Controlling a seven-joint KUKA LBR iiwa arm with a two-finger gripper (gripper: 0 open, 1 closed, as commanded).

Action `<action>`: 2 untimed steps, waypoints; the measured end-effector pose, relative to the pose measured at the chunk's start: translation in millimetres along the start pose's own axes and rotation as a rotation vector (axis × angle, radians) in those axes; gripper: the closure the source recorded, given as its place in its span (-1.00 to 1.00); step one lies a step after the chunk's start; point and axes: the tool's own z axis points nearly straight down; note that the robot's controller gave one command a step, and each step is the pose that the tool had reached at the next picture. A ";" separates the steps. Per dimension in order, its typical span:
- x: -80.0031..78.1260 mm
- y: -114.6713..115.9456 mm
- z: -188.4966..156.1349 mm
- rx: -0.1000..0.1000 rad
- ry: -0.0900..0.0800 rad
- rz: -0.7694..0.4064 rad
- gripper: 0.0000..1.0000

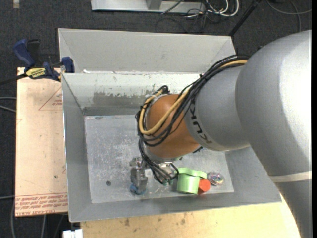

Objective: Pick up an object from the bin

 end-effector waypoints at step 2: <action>-8.1 17.9 -149.9 0.002 0.000 0.018 -1.00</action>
Offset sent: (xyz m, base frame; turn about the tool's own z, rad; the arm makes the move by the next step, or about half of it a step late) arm 0.0044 0.0180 0.1501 0.0178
